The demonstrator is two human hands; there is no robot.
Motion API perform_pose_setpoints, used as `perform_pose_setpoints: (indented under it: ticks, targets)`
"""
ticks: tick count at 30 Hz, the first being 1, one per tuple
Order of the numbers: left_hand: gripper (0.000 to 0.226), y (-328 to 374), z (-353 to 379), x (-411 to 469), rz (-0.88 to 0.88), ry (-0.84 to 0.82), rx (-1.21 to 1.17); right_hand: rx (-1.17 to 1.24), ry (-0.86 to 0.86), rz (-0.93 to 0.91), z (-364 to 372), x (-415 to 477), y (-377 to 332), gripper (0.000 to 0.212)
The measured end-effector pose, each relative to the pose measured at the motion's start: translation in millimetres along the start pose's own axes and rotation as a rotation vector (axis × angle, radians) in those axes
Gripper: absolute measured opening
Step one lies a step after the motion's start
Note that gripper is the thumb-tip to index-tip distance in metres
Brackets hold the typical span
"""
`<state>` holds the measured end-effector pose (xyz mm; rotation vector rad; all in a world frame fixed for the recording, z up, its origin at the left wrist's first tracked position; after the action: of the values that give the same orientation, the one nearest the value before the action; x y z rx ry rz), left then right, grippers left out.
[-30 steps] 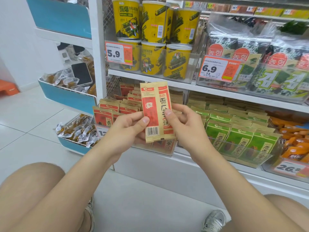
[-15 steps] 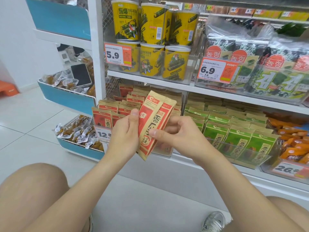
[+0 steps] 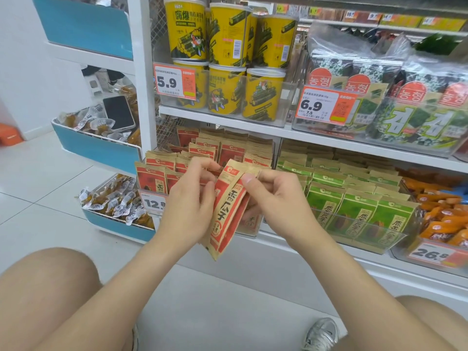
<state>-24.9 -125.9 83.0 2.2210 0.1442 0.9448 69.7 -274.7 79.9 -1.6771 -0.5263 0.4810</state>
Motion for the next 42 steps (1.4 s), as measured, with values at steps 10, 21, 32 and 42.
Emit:
perform_pose_setpoints:
  ticks: [10,21,32,42]
  targets:
    - [0.014,5,4,-2,-0.022,-0.041,-0.195,-0.308,0.183,-0.217,-4,-6,-13,0.036]
    - [0.02,-9,12,-2,-0.13,-0.035,-0.269,-0.308,0.155,-0.264,3,-11,-21,0.034]
    - [0.006,-5,17,-4,-0.142,-0.133,-0.32,-0.369,0.272,-0.326,-5,-13,-26,0.054]
    - [0.036,-18,9,-6,-0.251,-0.118,-0.19,0.01,0.339,-0.141,-24,-4,-15,0.015]
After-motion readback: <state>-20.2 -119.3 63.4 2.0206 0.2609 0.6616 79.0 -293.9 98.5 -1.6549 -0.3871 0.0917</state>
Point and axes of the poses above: each hand's wrist, its own x-axis towards the middle knuckle, its own z-axis out of the palm, y = z × x, the point moved 10 cm from there along x, towards the middle knuckle, and after that the axes turned 9 degrees about z, right-handed, at the moved point
